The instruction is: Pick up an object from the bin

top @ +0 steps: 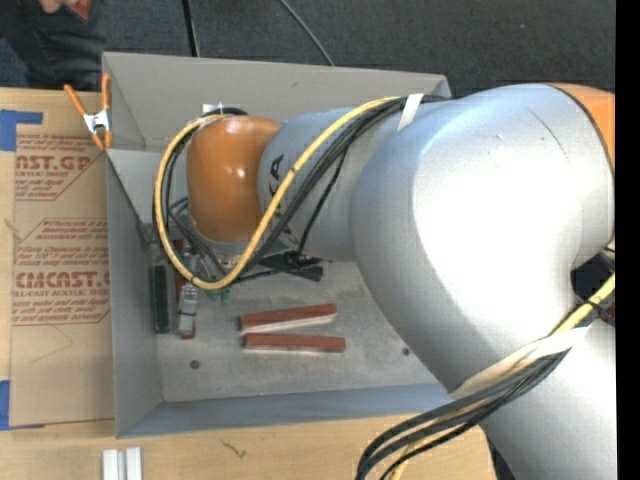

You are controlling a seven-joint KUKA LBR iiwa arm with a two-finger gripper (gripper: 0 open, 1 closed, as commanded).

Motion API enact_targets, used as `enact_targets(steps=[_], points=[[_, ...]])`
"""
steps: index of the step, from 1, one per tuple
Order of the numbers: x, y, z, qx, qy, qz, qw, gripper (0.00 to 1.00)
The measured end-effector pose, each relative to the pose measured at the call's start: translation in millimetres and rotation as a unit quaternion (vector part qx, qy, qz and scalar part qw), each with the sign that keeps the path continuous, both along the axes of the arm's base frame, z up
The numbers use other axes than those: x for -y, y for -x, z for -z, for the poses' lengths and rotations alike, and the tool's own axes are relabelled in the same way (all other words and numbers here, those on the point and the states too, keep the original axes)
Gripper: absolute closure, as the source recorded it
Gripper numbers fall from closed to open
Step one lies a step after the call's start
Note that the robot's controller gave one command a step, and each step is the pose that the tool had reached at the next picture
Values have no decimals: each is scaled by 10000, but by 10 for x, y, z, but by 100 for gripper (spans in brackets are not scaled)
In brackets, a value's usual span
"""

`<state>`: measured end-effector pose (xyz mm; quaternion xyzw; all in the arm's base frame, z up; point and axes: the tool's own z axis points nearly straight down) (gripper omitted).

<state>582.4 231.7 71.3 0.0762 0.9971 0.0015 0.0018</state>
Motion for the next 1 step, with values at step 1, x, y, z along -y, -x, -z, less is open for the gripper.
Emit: enact_targets(steps=[1], points=[[0,0,0,0,0,1,10000,0]])
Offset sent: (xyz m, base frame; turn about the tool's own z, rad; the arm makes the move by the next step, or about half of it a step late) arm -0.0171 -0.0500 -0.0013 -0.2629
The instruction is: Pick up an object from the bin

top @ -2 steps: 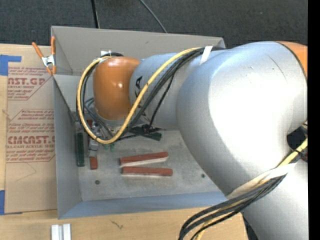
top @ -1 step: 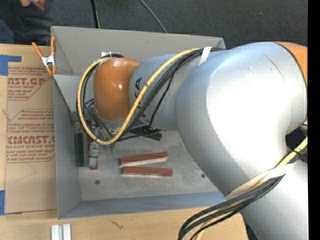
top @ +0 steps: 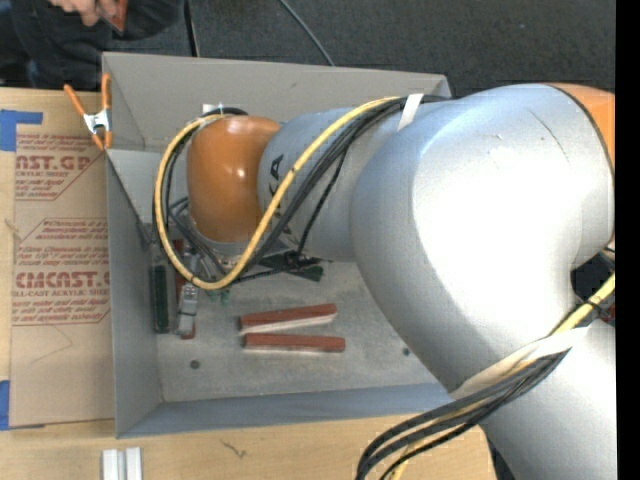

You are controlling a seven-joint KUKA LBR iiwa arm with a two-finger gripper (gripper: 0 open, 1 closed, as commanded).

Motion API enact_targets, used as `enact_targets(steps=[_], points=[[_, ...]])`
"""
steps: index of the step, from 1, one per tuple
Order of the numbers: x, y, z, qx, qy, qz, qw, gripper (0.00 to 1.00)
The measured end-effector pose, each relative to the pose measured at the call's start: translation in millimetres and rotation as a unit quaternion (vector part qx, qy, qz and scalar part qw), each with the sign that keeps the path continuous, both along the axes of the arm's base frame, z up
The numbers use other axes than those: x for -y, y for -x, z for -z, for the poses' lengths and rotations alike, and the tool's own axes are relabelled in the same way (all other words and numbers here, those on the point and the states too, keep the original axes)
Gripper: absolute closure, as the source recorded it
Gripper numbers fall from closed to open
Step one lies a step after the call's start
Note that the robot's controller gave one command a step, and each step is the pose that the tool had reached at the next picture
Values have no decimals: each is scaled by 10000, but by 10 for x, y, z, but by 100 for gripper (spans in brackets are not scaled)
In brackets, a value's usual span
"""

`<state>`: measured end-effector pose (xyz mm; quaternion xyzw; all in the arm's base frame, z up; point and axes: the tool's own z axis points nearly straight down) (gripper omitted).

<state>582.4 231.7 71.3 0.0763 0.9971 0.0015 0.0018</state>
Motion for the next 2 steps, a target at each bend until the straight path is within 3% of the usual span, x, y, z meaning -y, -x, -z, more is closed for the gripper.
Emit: enact_targets(steps=[2], points=[[290,71,16,-9,21,-864,9963,0]])
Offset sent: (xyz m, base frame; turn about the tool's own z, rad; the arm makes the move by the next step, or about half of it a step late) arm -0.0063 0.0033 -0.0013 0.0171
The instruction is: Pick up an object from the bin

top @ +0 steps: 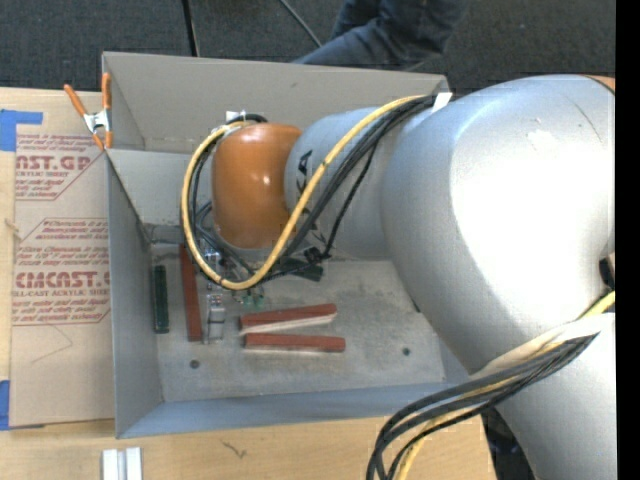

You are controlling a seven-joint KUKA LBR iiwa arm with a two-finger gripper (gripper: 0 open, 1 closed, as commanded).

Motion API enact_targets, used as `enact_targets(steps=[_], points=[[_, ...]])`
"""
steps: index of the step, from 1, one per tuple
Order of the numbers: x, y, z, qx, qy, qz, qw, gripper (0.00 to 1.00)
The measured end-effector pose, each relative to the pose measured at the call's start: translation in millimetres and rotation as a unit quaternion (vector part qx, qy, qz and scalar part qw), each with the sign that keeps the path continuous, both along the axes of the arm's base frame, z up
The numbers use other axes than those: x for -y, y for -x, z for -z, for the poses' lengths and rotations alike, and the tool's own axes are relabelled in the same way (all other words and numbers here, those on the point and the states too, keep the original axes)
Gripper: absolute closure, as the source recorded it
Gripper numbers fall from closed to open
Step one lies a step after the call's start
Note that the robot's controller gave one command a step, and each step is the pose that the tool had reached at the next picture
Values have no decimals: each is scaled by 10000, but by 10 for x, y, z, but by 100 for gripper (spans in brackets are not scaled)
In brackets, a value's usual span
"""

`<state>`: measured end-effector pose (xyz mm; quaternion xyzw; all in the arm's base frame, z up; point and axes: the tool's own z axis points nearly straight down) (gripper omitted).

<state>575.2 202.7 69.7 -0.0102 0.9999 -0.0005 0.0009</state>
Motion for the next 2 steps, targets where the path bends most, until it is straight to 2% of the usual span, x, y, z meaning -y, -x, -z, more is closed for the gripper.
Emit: enact_targets(steps=[1,2], points=[[-196,-152,-26,-5,-13,392,9992,0],[-198,-157,-27,8,-21,404,9992,0]])
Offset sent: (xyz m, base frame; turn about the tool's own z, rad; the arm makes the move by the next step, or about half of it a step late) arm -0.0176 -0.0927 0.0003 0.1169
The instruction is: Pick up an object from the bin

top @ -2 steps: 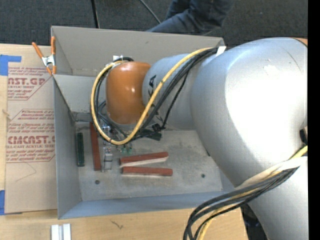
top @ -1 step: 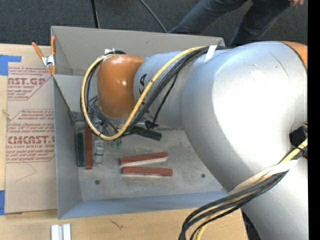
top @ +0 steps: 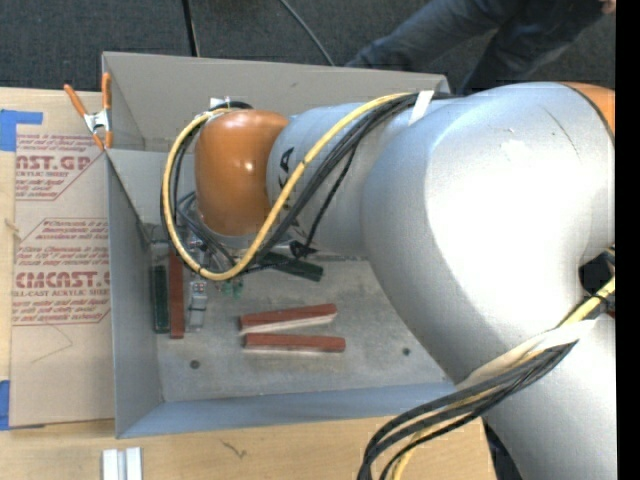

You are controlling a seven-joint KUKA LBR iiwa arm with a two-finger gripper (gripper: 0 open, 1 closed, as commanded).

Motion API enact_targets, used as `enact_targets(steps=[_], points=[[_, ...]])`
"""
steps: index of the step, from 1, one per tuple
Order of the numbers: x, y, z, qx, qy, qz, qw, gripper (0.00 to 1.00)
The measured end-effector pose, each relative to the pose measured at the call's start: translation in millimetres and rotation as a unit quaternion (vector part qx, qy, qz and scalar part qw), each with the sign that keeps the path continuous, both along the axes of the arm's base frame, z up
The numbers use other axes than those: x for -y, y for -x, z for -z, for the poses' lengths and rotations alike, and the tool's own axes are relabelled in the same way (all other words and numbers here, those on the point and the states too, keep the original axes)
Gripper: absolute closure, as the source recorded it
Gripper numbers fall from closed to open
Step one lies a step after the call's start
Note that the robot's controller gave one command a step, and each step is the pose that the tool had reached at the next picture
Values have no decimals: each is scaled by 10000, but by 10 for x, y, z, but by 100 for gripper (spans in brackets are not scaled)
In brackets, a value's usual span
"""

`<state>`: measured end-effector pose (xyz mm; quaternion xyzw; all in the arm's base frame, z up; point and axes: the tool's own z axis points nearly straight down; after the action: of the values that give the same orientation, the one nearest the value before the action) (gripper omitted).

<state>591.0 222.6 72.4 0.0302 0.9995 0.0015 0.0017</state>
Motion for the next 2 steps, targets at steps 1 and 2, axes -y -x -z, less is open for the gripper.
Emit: enact_targets(steps=[1,2], points=[[470,110,16,-16,30,-242,9997,0],[228,149,18,-12,6,615,9981,0]])
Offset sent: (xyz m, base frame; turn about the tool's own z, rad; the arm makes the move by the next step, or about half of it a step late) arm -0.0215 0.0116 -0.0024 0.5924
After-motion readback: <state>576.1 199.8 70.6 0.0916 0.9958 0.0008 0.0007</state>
